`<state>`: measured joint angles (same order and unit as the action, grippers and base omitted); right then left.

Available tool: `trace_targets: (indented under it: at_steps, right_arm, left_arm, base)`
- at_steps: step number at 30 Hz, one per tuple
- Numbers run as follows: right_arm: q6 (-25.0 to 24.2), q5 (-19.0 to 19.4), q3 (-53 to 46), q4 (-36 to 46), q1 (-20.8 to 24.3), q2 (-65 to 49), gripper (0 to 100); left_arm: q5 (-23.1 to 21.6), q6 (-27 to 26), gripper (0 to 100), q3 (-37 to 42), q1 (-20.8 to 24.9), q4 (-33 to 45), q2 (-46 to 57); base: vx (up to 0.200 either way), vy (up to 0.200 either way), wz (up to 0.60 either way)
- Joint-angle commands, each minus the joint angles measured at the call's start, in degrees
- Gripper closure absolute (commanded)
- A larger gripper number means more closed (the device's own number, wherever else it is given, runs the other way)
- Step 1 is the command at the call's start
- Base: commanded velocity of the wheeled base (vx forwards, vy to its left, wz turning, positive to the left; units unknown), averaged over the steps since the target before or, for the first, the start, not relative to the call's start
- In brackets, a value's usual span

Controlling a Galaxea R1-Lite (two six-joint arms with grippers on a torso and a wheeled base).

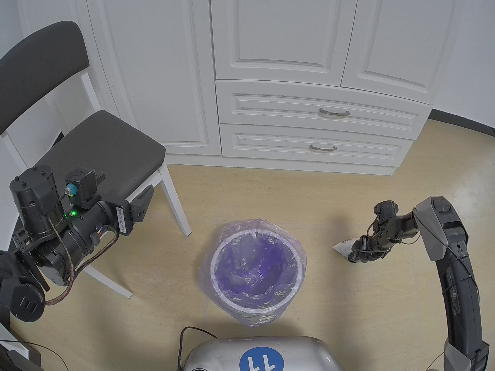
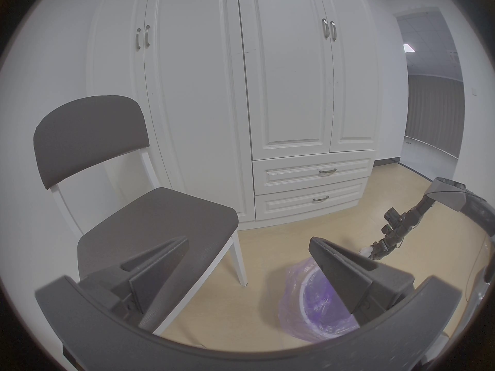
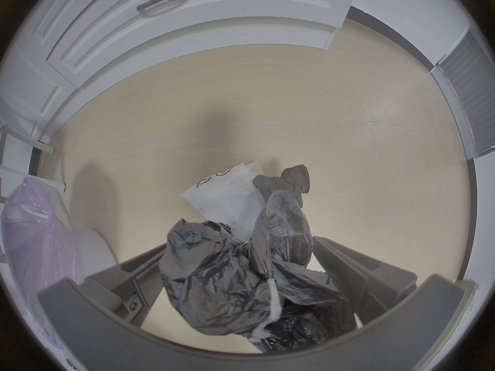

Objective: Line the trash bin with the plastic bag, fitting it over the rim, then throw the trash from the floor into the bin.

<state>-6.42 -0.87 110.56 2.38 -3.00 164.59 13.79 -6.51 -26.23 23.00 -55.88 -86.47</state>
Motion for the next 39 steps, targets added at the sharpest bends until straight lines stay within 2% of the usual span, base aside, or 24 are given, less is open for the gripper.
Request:
trace_targets:
  at_steps: [1, 10, 11, 24, 29, 32, 37, 38, 39]
  right_arm:
    - [0.0, 0.0, -0.1, 0.0, 0.0, 0.4, 0]
    - [0.0, 0.0, -0.1, 0.1, -0.1, 0.6, 0]
    - [0.0, 0.0, -0.1, 0.1, -0.1, 0.6, 100]
    - [-0.9, 0.0, 1.6, 3.7, 0.0, 1.0, 100]
    - [-2.2, -2.6, 0.1, 3.2, 0.0, 0.2, 100]
    - [-2.3, -4.1, -3.7, 0.8, -0.1, -2.4, 100]
    - [-1.7, -4.4, -11.8, -5.9, -0.7, -9.0, 100]
    - [-1.4, -4.5, -17.5, -8.6, -0.5, -14.6, 100]
    - [-1.4, -4.5, -18.8, -9.2, -0.4, -15.9, 100]
  left_arm:
    - [0.1, 0.0, 0, 0.0, -0.1, 0.0, -0.3]
    - [0.2, -0.1, 0, 0.0, -0.2, 0.0, -0.1]
    - [0.2, 0.0, 0, 0.0, -0.2, 0.0, -0.1]
    - [0.4, -0.3, 0, 1.5, 0.1, -0.1, 0.2]
    - [0.5, -0.3, 0, 1.4, 0.0, -0.2, 0.3]
    - [0.5, -0.4, 0, 1.4, 0.0, -0.2, 1.0]
    - [0.6, -3.2, 0, 1.6, 0.0, -0.2, 3.6]
    - [0.6, -3.9, 0, 2.2, 0.0, -0.2, 5.6]
    - [0.5, -3.9, 0, 2.2, 0.0, -0.2, 6.1]
  base:
    - [0.000, 0.000, 0.00]
    - [0.000, 0.000, 0.00]
    - [0.000, 0.000, 0.00]
    - [0.000, 0.000, 0.00]
    - [0.000, 0.000, 0.00]
    - [0.000, 0.000, 0.00]
    - [0.000, 0.000, 0.00]
    - [0.000, 0.000, 0.00]
    - [0.000, 0.000, 0.00]
